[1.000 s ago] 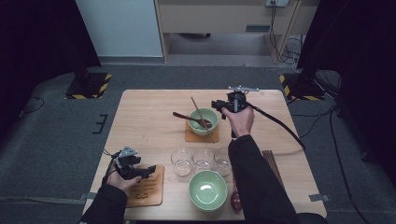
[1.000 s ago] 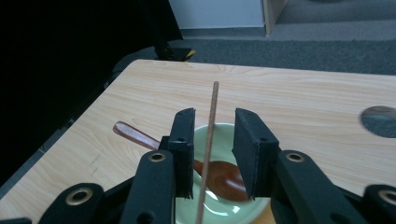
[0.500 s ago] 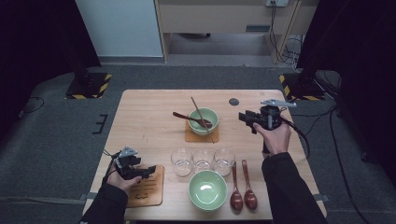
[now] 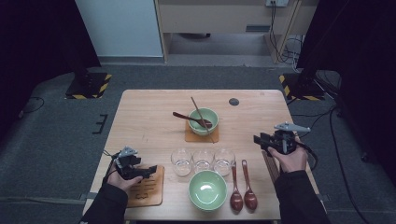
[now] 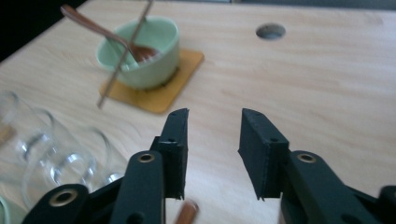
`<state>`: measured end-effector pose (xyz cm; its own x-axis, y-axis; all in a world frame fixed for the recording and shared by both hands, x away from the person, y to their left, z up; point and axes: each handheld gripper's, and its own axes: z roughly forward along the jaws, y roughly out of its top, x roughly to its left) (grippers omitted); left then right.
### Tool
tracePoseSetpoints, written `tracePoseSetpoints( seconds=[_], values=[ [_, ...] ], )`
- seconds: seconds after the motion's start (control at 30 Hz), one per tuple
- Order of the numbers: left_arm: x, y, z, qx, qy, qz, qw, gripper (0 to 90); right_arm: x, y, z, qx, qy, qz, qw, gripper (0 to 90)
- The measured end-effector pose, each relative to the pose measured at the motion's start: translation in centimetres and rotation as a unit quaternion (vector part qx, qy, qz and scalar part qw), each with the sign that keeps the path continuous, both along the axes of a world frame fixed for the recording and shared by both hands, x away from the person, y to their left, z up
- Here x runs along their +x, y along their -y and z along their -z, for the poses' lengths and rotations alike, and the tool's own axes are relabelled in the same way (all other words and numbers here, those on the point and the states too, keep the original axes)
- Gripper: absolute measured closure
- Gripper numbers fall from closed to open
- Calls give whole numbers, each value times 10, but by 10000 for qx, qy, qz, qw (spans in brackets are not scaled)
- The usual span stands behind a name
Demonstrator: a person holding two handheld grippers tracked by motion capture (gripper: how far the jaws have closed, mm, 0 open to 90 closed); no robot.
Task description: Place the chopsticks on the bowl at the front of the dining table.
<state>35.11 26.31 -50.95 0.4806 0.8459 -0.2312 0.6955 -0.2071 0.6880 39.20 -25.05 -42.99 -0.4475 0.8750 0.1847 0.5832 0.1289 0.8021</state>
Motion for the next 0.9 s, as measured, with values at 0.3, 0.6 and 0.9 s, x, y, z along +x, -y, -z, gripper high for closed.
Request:
tracePoseSetpoints(
  seconds=[0.3, 0.6, 0.9],
  values=[
    [0, 1, 1, 114, -51, 30, 9999, 148, -19, 19, 32, -265, -463, 96, 9985, 685],
    [-1, 1, 0, 158, -36, 85, 9998, 156, -30, 25, 52, -609, -802, 140, 9948, 700],
    [-1, 1, 0, 177, -63, 84, 9998, 160, -28, 30, 68, -794, -1196, 167, 9895, 728]
  ],
)
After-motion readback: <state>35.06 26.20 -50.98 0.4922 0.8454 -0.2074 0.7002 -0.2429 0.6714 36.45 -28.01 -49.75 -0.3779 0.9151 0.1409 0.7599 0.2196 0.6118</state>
